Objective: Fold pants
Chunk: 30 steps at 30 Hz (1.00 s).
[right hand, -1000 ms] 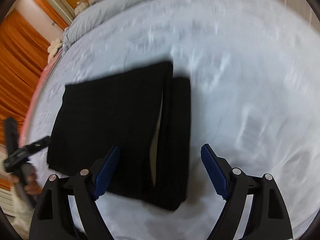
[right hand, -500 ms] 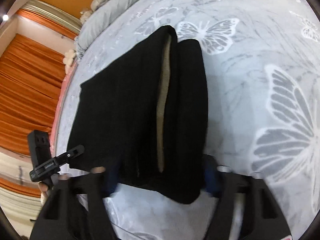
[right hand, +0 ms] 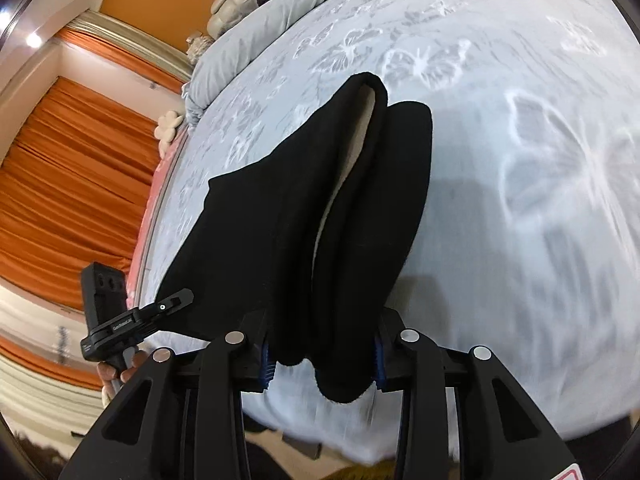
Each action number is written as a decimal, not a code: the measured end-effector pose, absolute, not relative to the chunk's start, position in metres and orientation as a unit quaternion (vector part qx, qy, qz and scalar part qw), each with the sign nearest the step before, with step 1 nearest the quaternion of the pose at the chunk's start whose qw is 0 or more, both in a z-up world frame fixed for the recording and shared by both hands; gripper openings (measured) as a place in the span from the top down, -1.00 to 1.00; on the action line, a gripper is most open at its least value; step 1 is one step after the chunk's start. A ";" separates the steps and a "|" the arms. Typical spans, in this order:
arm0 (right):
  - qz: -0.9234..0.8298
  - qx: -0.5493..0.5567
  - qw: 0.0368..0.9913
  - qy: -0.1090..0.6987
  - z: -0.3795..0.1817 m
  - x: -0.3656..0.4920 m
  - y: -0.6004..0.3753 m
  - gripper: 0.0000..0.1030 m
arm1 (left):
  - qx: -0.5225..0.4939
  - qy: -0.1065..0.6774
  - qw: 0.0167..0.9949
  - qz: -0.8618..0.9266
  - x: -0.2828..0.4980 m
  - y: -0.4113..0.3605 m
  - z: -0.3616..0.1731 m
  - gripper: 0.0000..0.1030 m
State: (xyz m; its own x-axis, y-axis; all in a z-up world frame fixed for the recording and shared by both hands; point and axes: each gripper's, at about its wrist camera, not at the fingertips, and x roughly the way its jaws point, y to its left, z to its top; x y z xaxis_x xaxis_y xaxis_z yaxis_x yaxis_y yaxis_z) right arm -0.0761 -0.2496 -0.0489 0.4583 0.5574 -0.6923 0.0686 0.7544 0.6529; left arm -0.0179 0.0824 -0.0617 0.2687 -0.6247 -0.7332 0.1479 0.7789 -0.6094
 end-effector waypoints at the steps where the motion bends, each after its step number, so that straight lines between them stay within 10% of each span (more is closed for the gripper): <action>1: 0.154 0.316 0.792 0.499 -0.051 -0.089 -0.247 0.34 | -0.218 0.552 0.764 -0.253 -0.024 0.085 -0.063 0.46; 30: 0.224 0.234 0.891 0.319 0.159 -0.090 -0.217 0.37 | -0.120 0.359 0.879 -0.291 -0.062 0.103 0.177 0.61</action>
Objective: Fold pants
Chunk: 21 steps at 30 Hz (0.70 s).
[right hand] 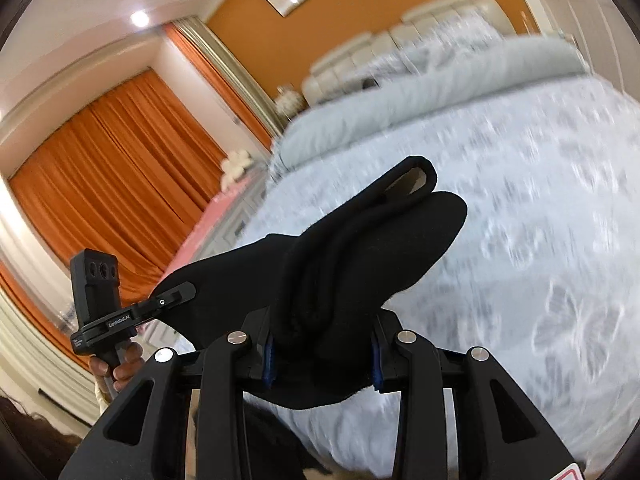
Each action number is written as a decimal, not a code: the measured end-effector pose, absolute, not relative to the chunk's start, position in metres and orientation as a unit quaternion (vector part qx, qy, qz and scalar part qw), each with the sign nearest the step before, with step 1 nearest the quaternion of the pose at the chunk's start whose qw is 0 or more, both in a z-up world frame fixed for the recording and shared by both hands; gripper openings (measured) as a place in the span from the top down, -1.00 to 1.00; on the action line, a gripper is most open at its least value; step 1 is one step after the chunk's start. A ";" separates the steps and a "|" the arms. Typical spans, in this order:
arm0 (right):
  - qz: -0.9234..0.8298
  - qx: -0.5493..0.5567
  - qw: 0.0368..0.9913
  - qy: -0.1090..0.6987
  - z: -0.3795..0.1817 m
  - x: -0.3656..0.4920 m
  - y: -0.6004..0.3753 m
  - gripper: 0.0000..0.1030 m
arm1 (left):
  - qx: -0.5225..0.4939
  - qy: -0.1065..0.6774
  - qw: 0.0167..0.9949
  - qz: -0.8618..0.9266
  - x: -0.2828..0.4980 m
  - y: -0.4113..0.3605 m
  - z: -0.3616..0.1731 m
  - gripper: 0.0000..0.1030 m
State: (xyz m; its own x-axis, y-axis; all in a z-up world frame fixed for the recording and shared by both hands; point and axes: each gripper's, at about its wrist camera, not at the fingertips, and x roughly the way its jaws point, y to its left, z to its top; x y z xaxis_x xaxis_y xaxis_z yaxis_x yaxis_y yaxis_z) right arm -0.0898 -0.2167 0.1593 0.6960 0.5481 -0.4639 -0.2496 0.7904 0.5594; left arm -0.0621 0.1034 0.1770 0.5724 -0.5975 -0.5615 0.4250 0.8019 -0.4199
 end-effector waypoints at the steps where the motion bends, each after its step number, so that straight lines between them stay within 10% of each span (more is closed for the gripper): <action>1: 0.226 0.232 0.894 0.310 0.168 -0.085 -0.216 0.37 | -0.118 0.349 0.883 -0.291 -0.059 0.103 0.186 0.61; 21: 0.221 0.191 0.942 0.162 0.282 0.105 -0.243 0.36 | -0.057 0.182 0.952 -0.240 0.114 0.066 0.298 0.59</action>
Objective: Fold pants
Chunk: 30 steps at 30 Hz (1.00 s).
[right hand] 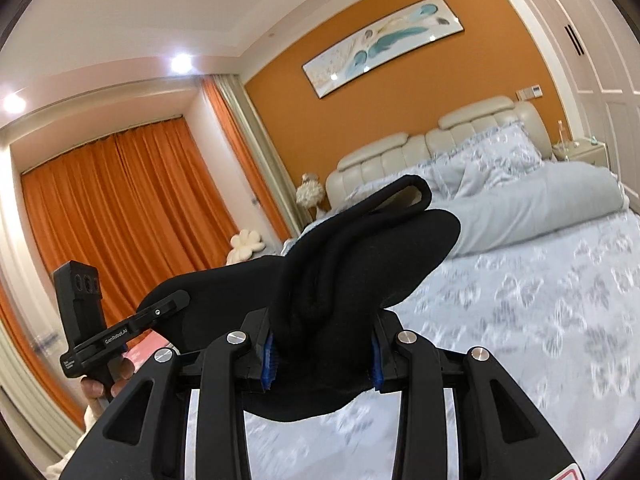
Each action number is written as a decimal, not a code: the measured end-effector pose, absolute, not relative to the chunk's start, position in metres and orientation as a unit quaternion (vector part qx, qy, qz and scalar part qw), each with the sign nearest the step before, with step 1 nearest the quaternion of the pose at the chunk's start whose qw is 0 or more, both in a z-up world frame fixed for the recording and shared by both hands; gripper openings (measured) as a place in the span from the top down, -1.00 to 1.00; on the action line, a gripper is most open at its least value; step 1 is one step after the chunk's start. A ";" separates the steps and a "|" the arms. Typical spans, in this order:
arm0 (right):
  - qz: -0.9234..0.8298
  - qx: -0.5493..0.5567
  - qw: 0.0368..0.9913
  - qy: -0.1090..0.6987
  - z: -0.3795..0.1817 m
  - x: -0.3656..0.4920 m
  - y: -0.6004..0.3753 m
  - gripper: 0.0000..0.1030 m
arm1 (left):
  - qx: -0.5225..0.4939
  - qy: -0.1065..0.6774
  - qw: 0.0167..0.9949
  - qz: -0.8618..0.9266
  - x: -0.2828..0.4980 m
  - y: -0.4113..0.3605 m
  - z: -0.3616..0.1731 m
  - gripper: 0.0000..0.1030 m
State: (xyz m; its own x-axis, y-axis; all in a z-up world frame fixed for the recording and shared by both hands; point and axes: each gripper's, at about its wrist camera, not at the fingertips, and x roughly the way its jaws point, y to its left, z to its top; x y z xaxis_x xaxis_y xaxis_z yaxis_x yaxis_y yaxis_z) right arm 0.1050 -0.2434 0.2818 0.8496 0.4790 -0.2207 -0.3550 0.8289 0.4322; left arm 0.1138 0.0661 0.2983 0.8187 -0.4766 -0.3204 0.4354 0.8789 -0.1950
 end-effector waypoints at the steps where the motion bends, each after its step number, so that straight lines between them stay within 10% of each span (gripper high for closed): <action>1: 0.220 0.192 0.943 0.158 0.279 0.116 -0.246 0.36 | -0.050 0.174 0.955 -0.233 0.130 0.063 0.295 0.59; 10: 0.200 0.207 0.943 0.168 0.213 0.234 -0.260 0.36 | -0.033 0.172 0.967 -0.184 0.247 0.042 0.232 0.59; 24: 0.151 0.214 0.895 0.360 -0.041 0.328 -0.260 0.26 | -0.038 0.339 0.927 -0.155 0.345 0.045 -0.024 0.55; 26: 0.142 0.213 0.889 0.380 -0.070 0.324 -0.262 0.01 | -0.029 0.346 0.926 -0.144 0.337 0.047 -0.051 0.37; 30: 0.126 0.279 0.860 0.409 -0.089 0.307 -0.287 -0.39 | -0.026 0.383 0.918 -0.098 0.319 0.060 -0.078 -0.68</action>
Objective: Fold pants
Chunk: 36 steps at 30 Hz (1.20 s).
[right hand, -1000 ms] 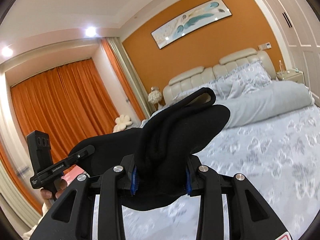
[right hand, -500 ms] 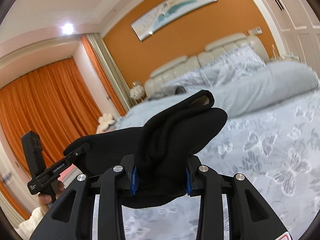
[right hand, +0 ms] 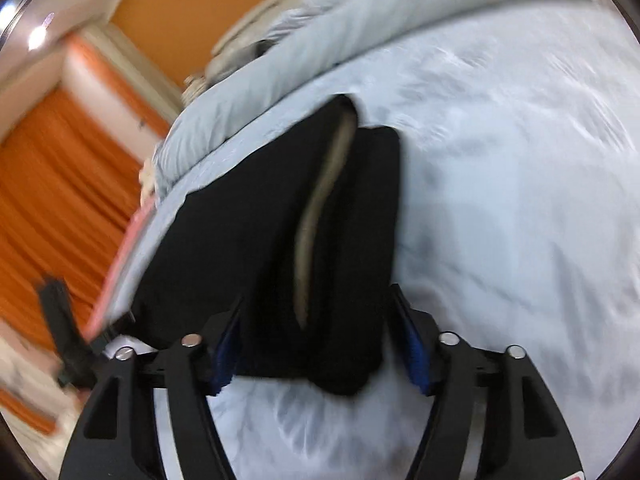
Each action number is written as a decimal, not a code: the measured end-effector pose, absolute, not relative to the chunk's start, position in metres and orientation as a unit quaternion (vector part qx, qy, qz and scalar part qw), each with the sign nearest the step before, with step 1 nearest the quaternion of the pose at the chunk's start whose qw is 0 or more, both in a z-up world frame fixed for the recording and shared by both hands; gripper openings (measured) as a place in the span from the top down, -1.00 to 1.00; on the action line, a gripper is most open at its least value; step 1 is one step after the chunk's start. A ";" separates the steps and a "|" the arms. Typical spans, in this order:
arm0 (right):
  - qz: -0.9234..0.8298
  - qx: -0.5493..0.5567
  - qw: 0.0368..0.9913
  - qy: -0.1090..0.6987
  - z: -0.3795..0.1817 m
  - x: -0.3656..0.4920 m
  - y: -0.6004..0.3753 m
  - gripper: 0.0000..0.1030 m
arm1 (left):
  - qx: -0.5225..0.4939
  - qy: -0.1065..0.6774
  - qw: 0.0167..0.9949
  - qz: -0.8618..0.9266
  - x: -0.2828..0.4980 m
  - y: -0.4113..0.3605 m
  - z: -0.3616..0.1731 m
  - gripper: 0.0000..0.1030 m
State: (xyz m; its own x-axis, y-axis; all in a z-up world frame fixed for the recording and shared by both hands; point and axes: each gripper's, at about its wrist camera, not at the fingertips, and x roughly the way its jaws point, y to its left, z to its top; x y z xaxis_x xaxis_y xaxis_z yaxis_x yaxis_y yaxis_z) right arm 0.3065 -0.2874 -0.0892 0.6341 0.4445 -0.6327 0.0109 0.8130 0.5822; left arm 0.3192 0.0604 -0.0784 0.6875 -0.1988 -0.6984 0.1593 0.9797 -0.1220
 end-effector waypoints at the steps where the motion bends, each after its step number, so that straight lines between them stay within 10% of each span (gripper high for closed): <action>1: 0.107 0.285 0.855 0.419 -0.082 0.296 -0.293 -0.41 | -0.025 0.384 0.919 -0.086 0.310 0.064 -0.077 -0.67; 8: 0.085 0.142 0.918 0.360 0.023 0.242 -0.245 0.57 | -0.053 0.356 0.930 -0.071 0.255 0.080 0.007 -0.65; 13: 0.100 0.148 0.919 0.351 0.042 0.271 -0.209 0.58 | -0.090 0.387 0.914 -0.083 0.293 0.052 0.029 -0.70; 22: 0.040 0.203 0.891 0.403 -0.065 0.307 -0.265 0.50 | -0.124 0.448 0.884 -0.053 0.337 0.061 -0.094 -0.87; 36: -0.043 0.096 0.933 0.345 0.054 0.150 -0.229 0.41 | -0.045 0.389 0.920 -0.026 0.196 0.059 0.024 -0.79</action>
